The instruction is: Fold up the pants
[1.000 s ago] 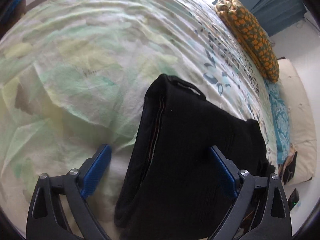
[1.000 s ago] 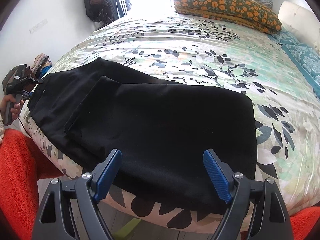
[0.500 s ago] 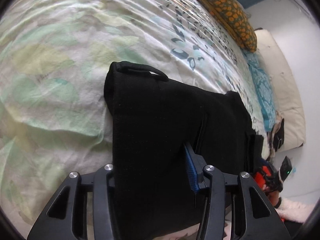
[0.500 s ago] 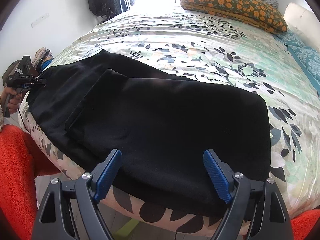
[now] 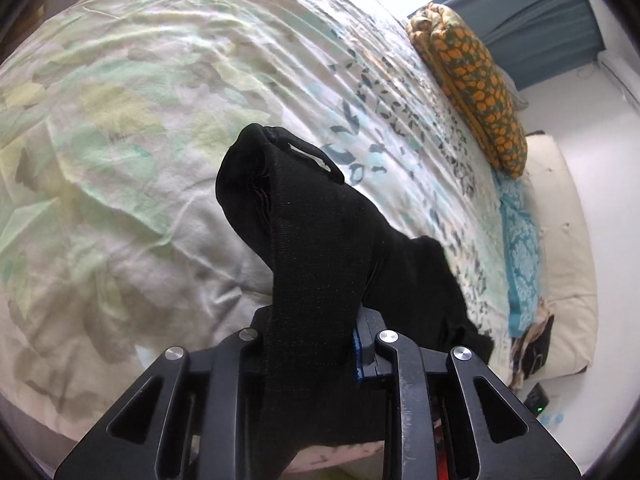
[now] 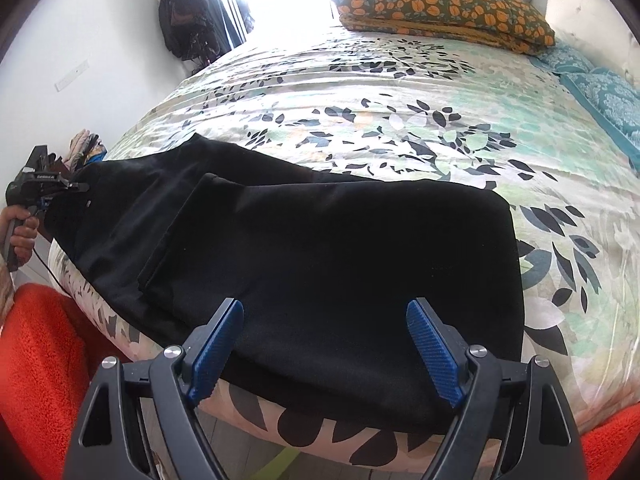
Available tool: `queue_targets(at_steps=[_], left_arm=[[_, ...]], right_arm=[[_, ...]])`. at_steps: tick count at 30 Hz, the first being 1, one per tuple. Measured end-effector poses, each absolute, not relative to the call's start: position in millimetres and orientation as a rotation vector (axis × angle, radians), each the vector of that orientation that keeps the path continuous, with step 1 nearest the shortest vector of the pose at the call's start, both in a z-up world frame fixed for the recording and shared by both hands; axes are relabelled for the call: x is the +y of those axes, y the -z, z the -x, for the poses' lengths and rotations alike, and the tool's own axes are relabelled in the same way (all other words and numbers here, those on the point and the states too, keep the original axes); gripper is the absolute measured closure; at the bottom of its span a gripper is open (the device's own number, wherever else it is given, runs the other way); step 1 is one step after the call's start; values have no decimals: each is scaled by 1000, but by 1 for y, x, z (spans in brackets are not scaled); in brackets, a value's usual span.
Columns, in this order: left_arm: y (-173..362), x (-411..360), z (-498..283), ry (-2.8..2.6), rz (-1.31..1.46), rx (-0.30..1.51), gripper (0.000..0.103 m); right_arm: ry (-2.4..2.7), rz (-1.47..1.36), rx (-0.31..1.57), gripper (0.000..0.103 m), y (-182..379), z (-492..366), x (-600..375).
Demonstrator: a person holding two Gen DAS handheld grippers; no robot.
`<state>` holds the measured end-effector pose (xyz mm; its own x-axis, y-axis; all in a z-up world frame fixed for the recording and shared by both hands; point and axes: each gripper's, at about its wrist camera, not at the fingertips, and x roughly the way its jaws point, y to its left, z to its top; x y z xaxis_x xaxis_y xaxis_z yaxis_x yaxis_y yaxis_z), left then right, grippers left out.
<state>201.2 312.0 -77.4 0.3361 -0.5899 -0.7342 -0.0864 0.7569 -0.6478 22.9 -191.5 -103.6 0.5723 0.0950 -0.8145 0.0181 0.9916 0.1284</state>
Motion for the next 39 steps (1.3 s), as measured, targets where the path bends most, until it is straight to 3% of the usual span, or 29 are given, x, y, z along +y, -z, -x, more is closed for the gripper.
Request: queue_targets(at_steps=[14,27,30,32,36,39], left_arm=[[-27,152,-138,631,751,1115,81],[12,-48,-133,632,588,1216,80],[29,-90,-132,585,434,1230,59],[46,-122,-127,603,341,1273,34],[43,-143,-102,732,364,1269,34],[16,-115,-97,730,369,1168,27]], right_arm=[[-15,-376,863,18,84,-18,-245],[88,-589,779,16,71,13,-317],[112,-641,762,13,70,21,-334],[122,-679,759,13,72,25,-344],[137,-761,747,13,77,33,-359],[153,-818,744,13,82,40,-370]])
